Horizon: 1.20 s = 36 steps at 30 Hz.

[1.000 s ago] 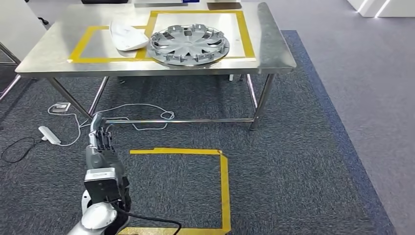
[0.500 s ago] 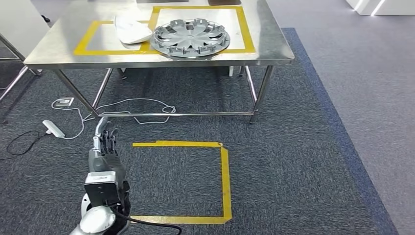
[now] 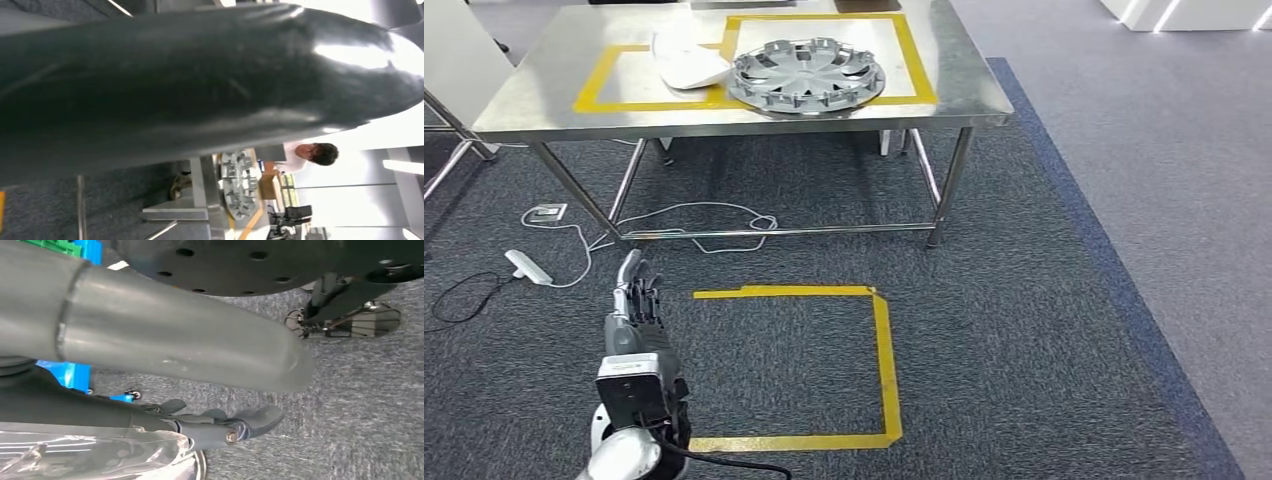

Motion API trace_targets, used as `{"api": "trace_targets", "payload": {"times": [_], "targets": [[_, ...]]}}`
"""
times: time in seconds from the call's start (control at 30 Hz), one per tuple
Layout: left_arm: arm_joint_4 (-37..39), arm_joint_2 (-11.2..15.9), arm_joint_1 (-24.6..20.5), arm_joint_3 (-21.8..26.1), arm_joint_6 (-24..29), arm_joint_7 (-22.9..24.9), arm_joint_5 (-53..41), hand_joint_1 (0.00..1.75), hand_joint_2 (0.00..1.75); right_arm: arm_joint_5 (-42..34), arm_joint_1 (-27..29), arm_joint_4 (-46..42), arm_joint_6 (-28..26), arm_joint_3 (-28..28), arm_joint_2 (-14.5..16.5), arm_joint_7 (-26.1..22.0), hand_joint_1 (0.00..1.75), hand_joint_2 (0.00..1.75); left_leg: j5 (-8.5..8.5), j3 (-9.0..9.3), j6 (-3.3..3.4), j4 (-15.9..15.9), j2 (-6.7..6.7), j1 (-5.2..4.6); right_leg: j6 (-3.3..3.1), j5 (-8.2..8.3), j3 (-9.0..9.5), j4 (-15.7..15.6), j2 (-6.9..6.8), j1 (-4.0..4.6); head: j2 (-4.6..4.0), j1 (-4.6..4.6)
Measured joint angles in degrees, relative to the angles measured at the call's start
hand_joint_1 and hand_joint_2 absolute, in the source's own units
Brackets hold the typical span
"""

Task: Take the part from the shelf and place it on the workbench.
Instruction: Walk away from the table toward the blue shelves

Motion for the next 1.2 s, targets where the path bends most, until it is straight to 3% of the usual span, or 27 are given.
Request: {"api": "trace_targets", "payload": {"times": [0.07,0.13,0.23,0.27,0.3,0.33,0.37,0.43,0.5,0.6,0.67,0.77,0.8,0.83,0.87,0.93,1.0,1.1,1.13,1.2], "targets": [[-0.03,0.02,0.35,0.43,-0.05,0.16,0.09,0.0,0.0,-0.42,0.23,-0.06,0.0,0.25,0.03,0.21,0.0,0.0,0.18,-0.15,-0.6,0.06,0.49,-0.02,-0.1,0.28,-0.07,-0.45,0.5,-0.01,0.0,-0.02],[-0.08,0.05,0.81,0.95,-0.22,0.14,0.09,0.0,0.0,-0.84,0.47,-0.07,0.02,0.49,0.09,0.4,0.0,0.0,-1.2,-0.69,-1.31,1.46,-0.11,0.08,-0.43,1.0,-0.03,-0.88,0.98,-0.31,0.0,-0.11],[-0.11,0.12,1.89,1.82,-0.4,0.38,0.09,0.0,0.0,-1.28,0.55,-0.09,0.07,1.03,0.13,0.6,0.0,0.0,-7.24,-4.39,-2.14,10.98,-1.4,0.4,-0.94,1.8,-0.51,-1.0,1.75,-0.42,0.0,-0.23],[-0.11,0.14,2.28,2.16,-0.22,0.54,0.1,0.0,0.0,-1.44,0.56,-0.09,0.07,1.15,0.13,0.68,0.0,0.0,-8.55,-5.59,-2.28,14.15,-1.45,0.49,-0.96,1.93,-0.77,-0.91,2.09,-0.39,0.0,-0.21],[-0.11,0.16,2.58,2.59,0.2,0.68,0.11,0.0,0.0,-1.62,0.57,-0.09,0.07,1.25,0.13,0.75,0.0,0.0,-8.72,-6.01,-2.36,15.62,-1.46,0.55,-0.94,2.03,-1.03,-0.75,2.45,-0.36,0.0,-0.21],[-0.11,0.17,2.82,3.15,0.84,0.79,0.04,0.0,0.0,-1.85,0.57,-0.09,0.07,1.35,0.13,0.81,0.0,0.0,-7.83,-5.5,-2.39,15.11,-1.49,0.61,-0.91,2.09,-1.27,-0.53,2.85,-0.36,0.0,-0.21],[-0.1,0.19,3.03,3.88,1.67,0.89,-0.17,0.0,0.0,-2.12,0.58,-0.09,0.07,1.48,0.13,0.85,0.0,0.0,-6.06,-4.0,-2.35,12.51,-1.59,0.68,-0.86,2.12,-1.48,-0.27,3.29,-0.36,0.0,-0.22],[-0.01,0.17,3.63,6.18,3.2,1.5,-1.47,0.0,0.0,-2.99,0.6,-0.14,0.1,1.94,0.13,1.01,0.0,0.0,-2.96,-0.11,-2.04,5.07,-2.71,0.87,-0.63,2.08,-1.97,0.43,4.17,-0.26,0.0,-0.21],[0.46,-0.07,4.67,9.71,4.0,3.01,-4.12,0.0,0.0,-4.04,0.66,-0.3,0.2,2.62,0.13,1.28,0.0,0.0,-2.28,1.67,-1.58,1.11,-3.74,0.92,-0.07,2.16,-2.65,0.93,4.99,-0.18,0.0,-0.17],[2.73,-0.73,6.95,16.33,4.32,5.53,-8.33,0.0,0.0,-5.09,1.23,-0.55,0.5,3.2,0.13,1.61,0.0,0.0,-2.06,1.54,-0.59,0.54,-3.06,0.92,0.9,2.3,-3.56,1.2,5.52,-0.32,0.0,-0.16],[5.39,-1.26,8.63,20.78,4.13,7.19,-10.69,0.0,0.0,-5.6,1.62,-0.66,0.74,3.26,0.14,1.73,0.0,0.0,-1.62,1.42,0.11,0.18,-2.26,1.17,1.43,0.28,-5.13,4.0,4.4,-0.35,0.0,0.21],[11.16,-2.11,11.49,27.07,1.37,8.42,-13.63,0.0,0.0,-6.41,1.77,-0.89,1.45,3.48,0.15,1.69,0.0,0.0,-1.46,1.0,0.38,0.15,-0.78,1.19,2.15,-5.29,-9.6,14.39,2.76,-0.73,0.0,0.56],[13.85,-2.63,12.29,29.52,-0.6,9.02,-14.97,0.0,0.0,-6.72,1.84,-1.02,1.78,3.52,0.15,1.66,0.0,0.0,-1.45,0.93,0.37,0.15,-0.22,1.19,2.33,-5.83,-10.21,16.28,2.58,-0.87,0.0,0.54],[16.65,-3.32,12.91,32.08,-2.64,9.59,-16.3,0.0,0.0,-6.98,1.92,-1.18,2.04,3.52,0.15,1.63,0.0,0.0,-1.45,0.9,0.35,0.16,0.25,1.2,2.46,-5.39,-9.87,16.27,2.44,-0.99,0.0,0.56],[19.51,-4.17,13.36,34.81,-4.69,10.09,-17.59,0.0,0.0,-7.24,2.01,-1.34,2.25,3.52,0.15,1.61,0.0,0.0,-1.44,0.93,0.29,0.17,0.66,1.22,2.51,-4.02,-8.4,14.0,2.19,-1.09,0.0,0.55],[25.06,-6.19,13.76,40.51,-8.7,11.16,-20.18,0.0,0.0,-7.8,2.1,-1.63,2.45,3.6,0.17,1.63,0.0,0.0,-1.51,1.03,-0.1,0.23,1.28,1.14,2.4,-1.06,-3.82,6.11,0.86,-1.09,0.0,0.57],[29.88,-8.29,13.91,46.29,-12.56,12.5,-22.95,0.0,0.0,-8.45,2.13,-1.82,2.48,3.85,0.2,1.77,0.0,0.0,-1.57,1.13,-0.83,0.33,1.75,0.93,1.89,-0.01,-1.17,1.04,-0.07,-0.89,0.0,0.42],[34.01,-11.36,13.97,53.49,-15.77,13.49,-26.62,0.0,0.0,-9.1,2.31,-1.89,2.29,4.1,0.26,2.0,0.0,0.0,-1.65,1.25,-1.89,0.44,2.14,1.12,0.77,0.05,-1.19,0.48,0.54,-0.65,0.0,0.27],[34.71,-12.22,13.89,55.38,-16.56,13.88,-27.62,0.0,0.0,-9.23,2.36,-1.92,2.2,4.16,0.3,2.02,0.0,0.0,-2.33,1.05,-2.22,1.08,1.61,1.26,0.34,0.25,-1.07,0.38,0.77,-0.68,0.0,0.21],[35.98,-13.46,13.57,58.67,-18.61,15.74,-29.22,0.0,0.0,-9.43,2.37,-1.99,2.05,4.37,0.37,2.11,0.0,0.0,-5.57,-0.59,-2.68,5.47,-0.12,1.43,-0.36,0.71,-0.82,0.2,1.32,-0.86,0.0,0.06]]}}
